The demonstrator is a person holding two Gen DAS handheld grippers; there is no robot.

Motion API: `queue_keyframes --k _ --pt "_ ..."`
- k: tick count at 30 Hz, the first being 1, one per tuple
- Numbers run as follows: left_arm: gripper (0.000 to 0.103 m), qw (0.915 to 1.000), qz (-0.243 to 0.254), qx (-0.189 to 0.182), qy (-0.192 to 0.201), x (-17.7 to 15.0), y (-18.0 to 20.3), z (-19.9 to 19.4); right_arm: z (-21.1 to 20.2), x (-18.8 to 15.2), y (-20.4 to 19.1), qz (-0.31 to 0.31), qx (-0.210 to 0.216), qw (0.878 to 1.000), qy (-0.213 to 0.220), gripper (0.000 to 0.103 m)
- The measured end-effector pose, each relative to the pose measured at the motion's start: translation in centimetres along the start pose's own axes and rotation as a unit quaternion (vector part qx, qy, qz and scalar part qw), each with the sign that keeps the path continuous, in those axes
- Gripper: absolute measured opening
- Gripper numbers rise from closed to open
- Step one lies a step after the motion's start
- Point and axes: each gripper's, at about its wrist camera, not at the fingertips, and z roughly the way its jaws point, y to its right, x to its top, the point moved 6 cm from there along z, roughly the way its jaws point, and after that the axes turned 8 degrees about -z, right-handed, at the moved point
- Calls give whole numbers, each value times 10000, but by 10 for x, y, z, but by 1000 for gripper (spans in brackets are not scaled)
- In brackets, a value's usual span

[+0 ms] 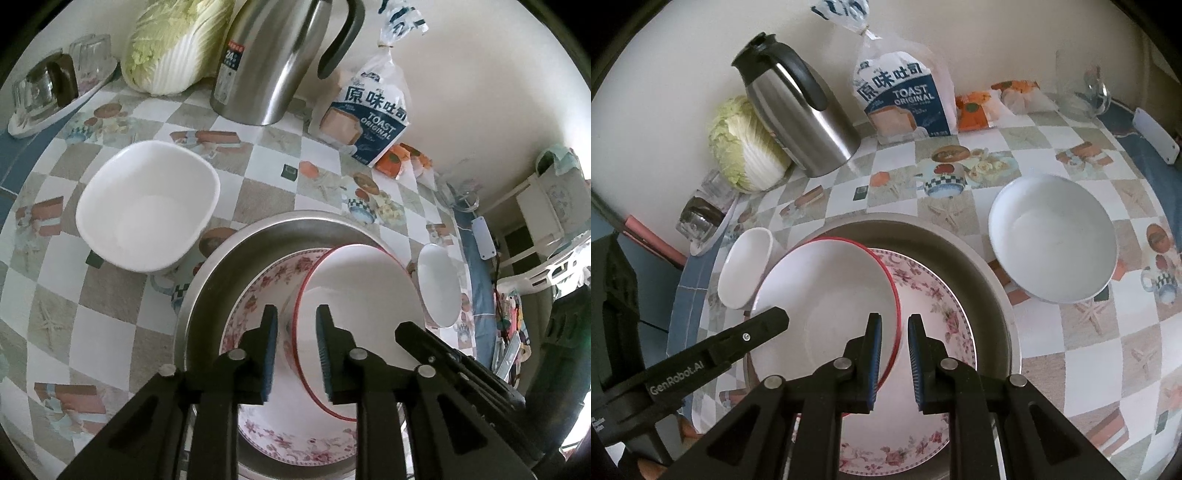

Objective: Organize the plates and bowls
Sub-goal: 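Lower the red-rimmed bowl with both grippers onto the floral plate, then open both grippers to release the red-rimmed bowl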

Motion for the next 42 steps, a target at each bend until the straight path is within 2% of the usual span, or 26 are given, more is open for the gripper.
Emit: queue_keyframes --k 5,7,11,13,15,17,18,19,20,21,22,29,31,40,42 --pt "33 9998 79 95 137 3 3 -11 -7 2 -1 -73 -128 9999 72 17" --pt "46 9997 78 145 192 4 2 -15 -9 2 -1 -87 -157 9998 87 17" --pt "49 9993 76 250 270 5 0 -22 -12 2 0 -90 -231 9997 81 17" --pt "52 9989 90 343 320 5 -1 -26 -12 1 1 -86 -241 9996 73 25" --pt "52 9983 122 421 385 6 -2 -30 -13 2 1 -101 -249 9996 81 26" --pt "60 9979 154 463 434 7 -2 -33 -14 2 0 -121 -255 9996 93 26" --pt "69 9975 172 502 459 7 -2 -34 -15 2 0 -125 -266 9995 102 29" --pt "73 9972 186 541 482 7 -2 -35 -15 2 0 -123 -278 9995 107 36" --pt "73 9968 201 585 508 7 -3 -35 -16 2 1 -118 -301 9994 112 42" --pt "73 9964 206 636 523 7 -4 -36 -16 2 1 -114 -323 9993 116 52" --pt "73 9961 201 674 524 8 -5 -35 -16 2 2 -113 -337 9993 121 56" --pt "84 9933 124 995 571 8 -18 -33 -19 2 4 -132 -395 9990 162 68" --pt "85 9932 74 1016 566 7 -21 -33 -19 1 5 -153 -436 9987 191 76" --pt "88 9903 -39 1225 647 9 -33 -32 -19 1 8 -168 -504 9982 276 100" --pt "88 9902 -83 1227 659 10 -35 -33 -19 1 8 -173 -494 9982 288 101"
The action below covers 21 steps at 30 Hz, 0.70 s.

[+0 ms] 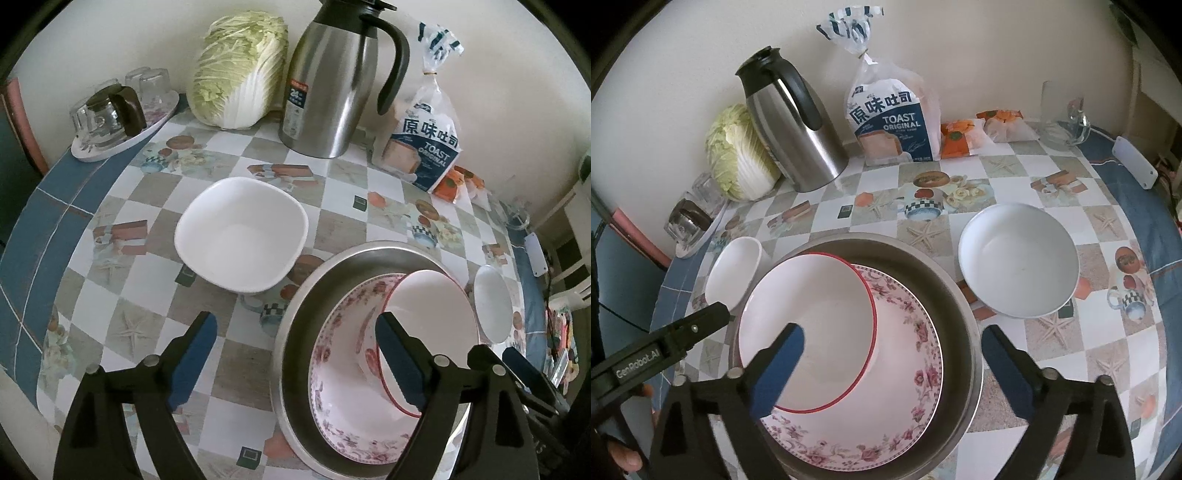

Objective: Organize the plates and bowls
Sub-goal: 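Open both grippers to release the red-rimmed bowl, then move both tools to the rim of the white square bowl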

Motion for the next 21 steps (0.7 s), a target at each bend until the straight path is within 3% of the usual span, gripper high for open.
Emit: queue_keyframes --k 21 --pt "90 9998 -153 104 11 2 -8 0 -1 -1 2 0 -42 10000 51 103"
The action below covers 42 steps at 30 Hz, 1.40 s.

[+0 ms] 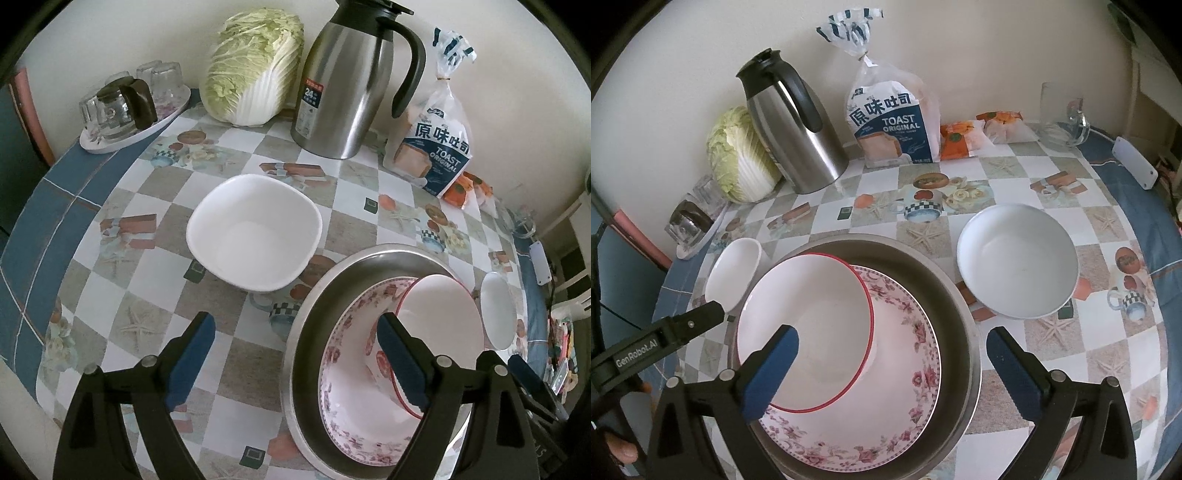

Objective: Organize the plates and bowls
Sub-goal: 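Move both tools to the rim of the white square bowl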

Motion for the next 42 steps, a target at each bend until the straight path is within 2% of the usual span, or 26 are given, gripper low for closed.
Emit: queue_keyframes --k 17,32,37,42 --pt "90 9996 -138 78 230 14 -21 -15 -21 7 -13 -130 -15 9996 248 103" --pt "90 9980 -458 -11 431 38 -63 -24 -19 11 -70 -838 -267 9957 285 103" --pt "90 9939 -956 -161 527 50 -86 -16 -10 19 -97 -1009 -131 9945 248 103" --pt "90 9893 -1310 -280 581 59 -104 1 2 38 -131 -1019 352 9939 227 103"
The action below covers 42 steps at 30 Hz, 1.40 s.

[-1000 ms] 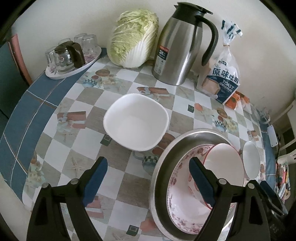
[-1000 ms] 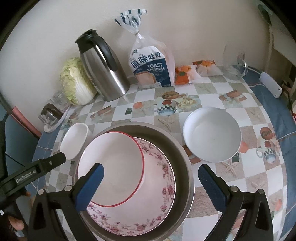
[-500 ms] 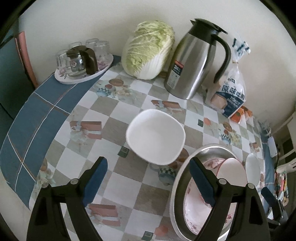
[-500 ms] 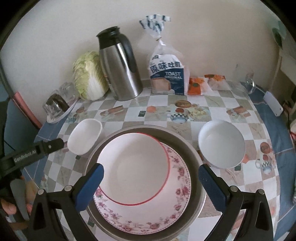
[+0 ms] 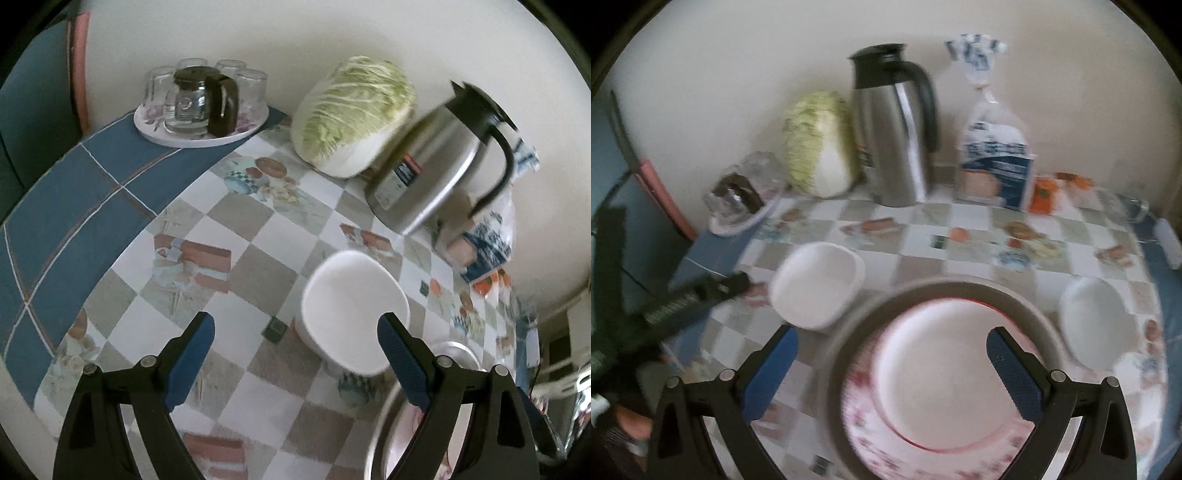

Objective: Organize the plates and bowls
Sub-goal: 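Move both tools to the rim of the white square bowl, then close the left gripper on the square bowl rim while the right gripper closes on it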

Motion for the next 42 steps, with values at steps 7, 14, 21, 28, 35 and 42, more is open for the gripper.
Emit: queue_keyframes --k 7,14,21,28,35,42 --pt "90 9994 -314 -117 -108 12 -16 21 31 27 -8 69 -126 9994 -314 103" --pt "90 9985 -325 -51 -434 9 -21 45 57 46 -14 3 -66 9975 -702 102" --pt "90 9972 -475 -172 -552 10 -24 52 79 53 -14 -90 -380 9951 -905 92" --pt "90 9965 -498 -169 -649 8 -22 58 101 41 -15 56 -560 9917 -1159 69" --pt "89 9962 -413 -249 -723 5 -12 64 112 29 -4 418 -580 9893 -1271 48" --pt "73 9951 -322 -279 -894 -1 -5 74 120 29 -5 365 -514 9895 -1303 41"
